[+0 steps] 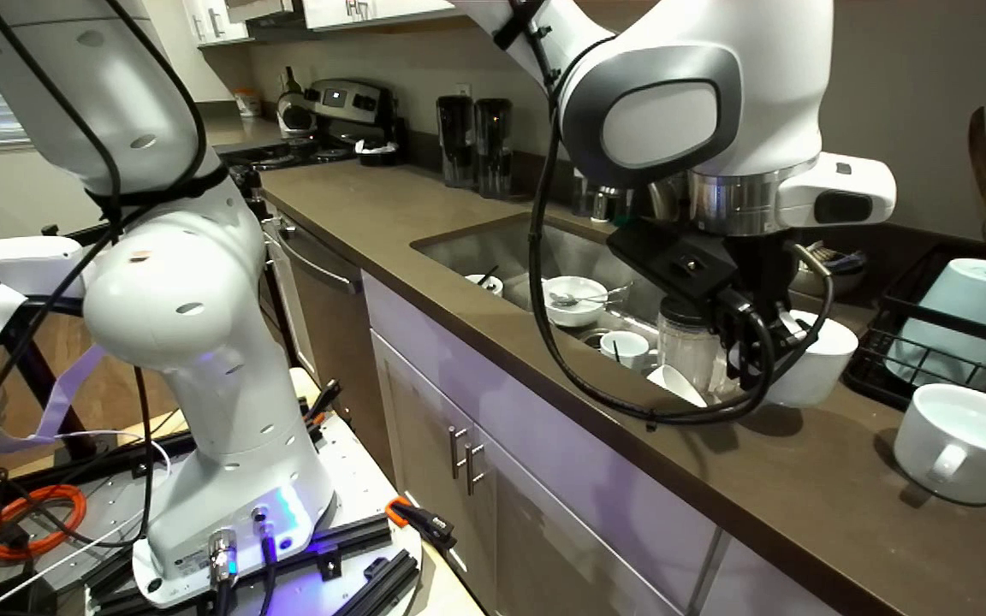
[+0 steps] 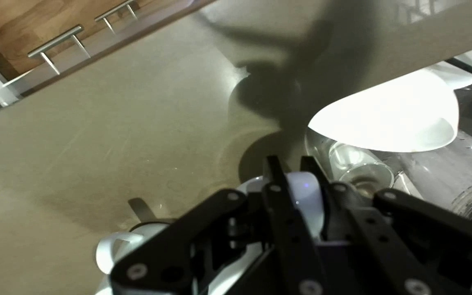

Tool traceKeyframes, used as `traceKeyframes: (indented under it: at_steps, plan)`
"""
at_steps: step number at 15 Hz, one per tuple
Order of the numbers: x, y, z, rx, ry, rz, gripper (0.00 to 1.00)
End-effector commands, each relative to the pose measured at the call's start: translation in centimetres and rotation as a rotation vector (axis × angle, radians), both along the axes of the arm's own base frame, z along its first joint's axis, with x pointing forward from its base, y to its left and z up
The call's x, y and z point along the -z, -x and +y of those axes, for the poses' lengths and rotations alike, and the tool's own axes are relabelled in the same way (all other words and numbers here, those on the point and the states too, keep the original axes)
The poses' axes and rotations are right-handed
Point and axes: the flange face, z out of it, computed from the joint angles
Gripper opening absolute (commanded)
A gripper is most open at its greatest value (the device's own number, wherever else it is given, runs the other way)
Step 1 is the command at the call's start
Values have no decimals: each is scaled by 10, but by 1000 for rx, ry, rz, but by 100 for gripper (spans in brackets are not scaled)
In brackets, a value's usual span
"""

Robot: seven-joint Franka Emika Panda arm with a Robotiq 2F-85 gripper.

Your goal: Get the cup on the left and pour the water in the sink, and put it on the left side of the sink

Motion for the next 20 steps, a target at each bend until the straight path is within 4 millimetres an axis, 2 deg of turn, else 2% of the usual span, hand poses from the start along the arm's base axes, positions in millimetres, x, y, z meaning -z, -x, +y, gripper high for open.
traceKeyframes:
  at_steps: [1, 9, 20]
  plan:
    - [-11, -1, 17, -37, 14, 1, 8]
    - [-4, -22, 57, -162, 43, 40, 8]
    - [-2, -42, 97, -267, 57, 74, 8]
